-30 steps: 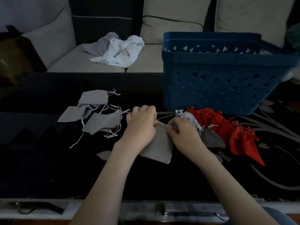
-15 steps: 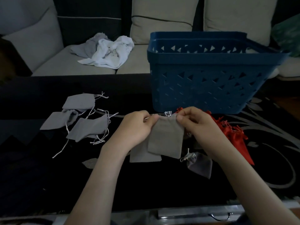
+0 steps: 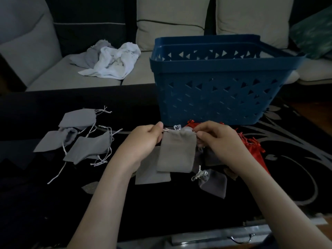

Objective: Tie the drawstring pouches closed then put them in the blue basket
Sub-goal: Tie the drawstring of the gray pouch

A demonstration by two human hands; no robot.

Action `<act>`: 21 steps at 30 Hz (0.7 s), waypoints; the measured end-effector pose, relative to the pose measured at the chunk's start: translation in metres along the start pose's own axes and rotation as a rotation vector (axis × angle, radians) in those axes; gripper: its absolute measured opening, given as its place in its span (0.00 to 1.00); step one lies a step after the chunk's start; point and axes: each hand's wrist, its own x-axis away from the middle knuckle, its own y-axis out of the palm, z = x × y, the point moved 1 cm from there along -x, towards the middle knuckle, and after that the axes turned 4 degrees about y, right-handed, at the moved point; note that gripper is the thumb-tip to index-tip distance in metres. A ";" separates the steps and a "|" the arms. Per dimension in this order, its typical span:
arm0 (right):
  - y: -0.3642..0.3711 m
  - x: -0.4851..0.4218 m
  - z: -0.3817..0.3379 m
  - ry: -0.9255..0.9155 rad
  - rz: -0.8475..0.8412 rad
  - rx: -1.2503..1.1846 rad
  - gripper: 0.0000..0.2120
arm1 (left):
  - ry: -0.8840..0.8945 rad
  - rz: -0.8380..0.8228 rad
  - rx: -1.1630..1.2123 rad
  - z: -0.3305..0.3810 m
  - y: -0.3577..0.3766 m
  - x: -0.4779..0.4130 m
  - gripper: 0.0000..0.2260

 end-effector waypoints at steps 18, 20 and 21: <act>-0.019 -0.004 0.009 0.078 0.030 0.094 0.12 | -0.149 0.086 1.267 0.007 -0.007 -0.001 0.19; -0.017 -0.003 0.006 0.074 0.022 0.103 0.13 | -0.151 0.123 1.261 0.008 -0.006 0.000 0.19; -0.015 -0.001 0.004 0.060 0.025 0.111 0.13 | -0.140 0.144 1.247 0.008 -0.007 0.001 0.19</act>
